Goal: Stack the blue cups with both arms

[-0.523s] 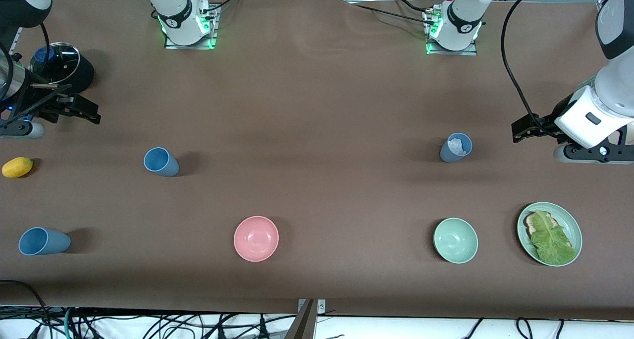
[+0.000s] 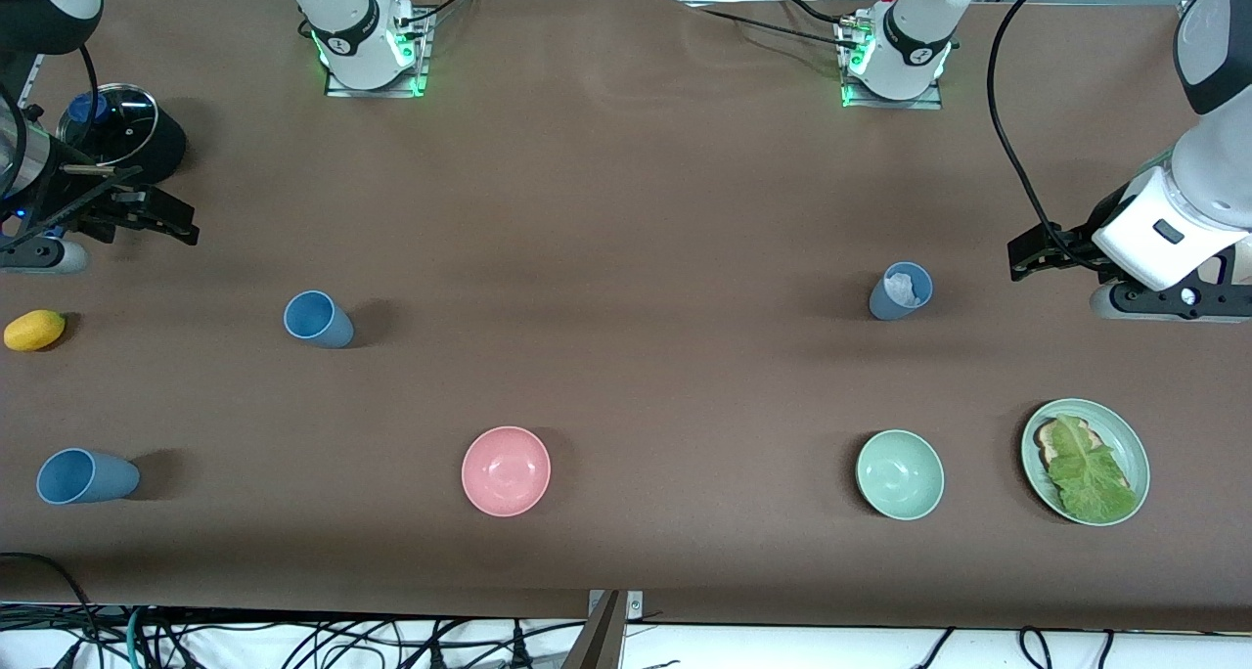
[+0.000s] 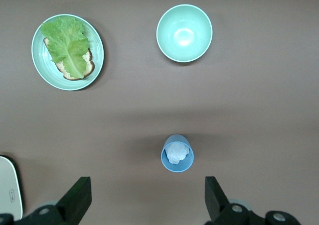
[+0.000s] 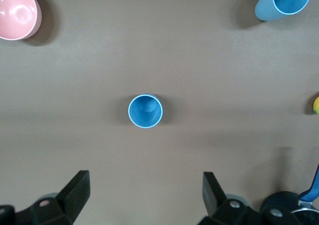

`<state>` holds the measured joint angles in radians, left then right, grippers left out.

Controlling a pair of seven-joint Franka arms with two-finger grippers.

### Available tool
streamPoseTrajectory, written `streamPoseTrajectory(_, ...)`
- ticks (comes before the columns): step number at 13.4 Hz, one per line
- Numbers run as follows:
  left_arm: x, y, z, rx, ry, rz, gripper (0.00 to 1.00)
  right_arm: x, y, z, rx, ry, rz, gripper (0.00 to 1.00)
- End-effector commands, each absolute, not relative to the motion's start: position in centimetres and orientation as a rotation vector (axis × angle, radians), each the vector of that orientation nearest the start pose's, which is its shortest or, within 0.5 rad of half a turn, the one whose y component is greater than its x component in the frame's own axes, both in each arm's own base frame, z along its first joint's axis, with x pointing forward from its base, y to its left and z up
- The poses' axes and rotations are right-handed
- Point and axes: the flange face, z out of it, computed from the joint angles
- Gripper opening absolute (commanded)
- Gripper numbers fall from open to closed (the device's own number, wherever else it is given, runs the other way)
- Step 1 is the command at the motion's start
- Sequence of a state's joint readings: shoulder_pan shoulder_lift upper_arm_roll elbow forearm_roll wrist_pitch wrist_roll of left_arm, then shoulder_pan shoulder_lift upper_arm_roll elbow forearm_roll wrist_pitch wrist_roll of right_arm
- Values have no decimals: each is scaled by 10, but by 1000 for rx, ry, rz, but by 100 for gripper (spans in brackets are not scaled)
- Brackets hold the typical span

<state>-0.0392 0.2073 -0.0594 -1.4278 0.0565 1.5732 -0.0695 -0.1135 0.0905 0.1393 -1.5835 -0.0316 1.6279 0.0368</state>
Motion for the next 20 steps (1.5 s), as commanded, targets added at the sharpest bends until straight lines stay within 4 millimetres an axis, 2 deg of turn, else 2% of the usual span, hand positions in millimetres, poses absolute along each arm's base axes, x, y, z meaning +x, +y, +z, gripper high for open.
streamPoseTrajectory(1,608,-47,588,-3104,50,53,100,583,8,574,-3162,9,75,100)
streamPoseTrajectory(5,602,-43,586,-3115,37,40,100,583,8,574,-3162,9,75,100)
streamPoseTrajectory(8,566,-36,571,-3114,49,-126,100,584,8,574,-3162,9,73,100)
streamPoseTrajectory(9,559,-37,569,-3113,52,-122,100,583,8,574,-3162,9,75,100)
streamPoseTrajectory(13,560,-38,568,-3115,52,-105,100,583,8,574,-3162,9,75,100)
streamPoseTrajectory(15,555,-39,568,-3180,24,-36,100,583,8,574,-3162,9,75,100)
streamPoseTrajectory(16,553,-28,569,-3186,-1,-14,100,583,8,574,-3162,9,75,100)
streamPoseTrajectory(20,554,-32,576,-3172,19,-29,100,583,8,574,-3162,9,75,100)
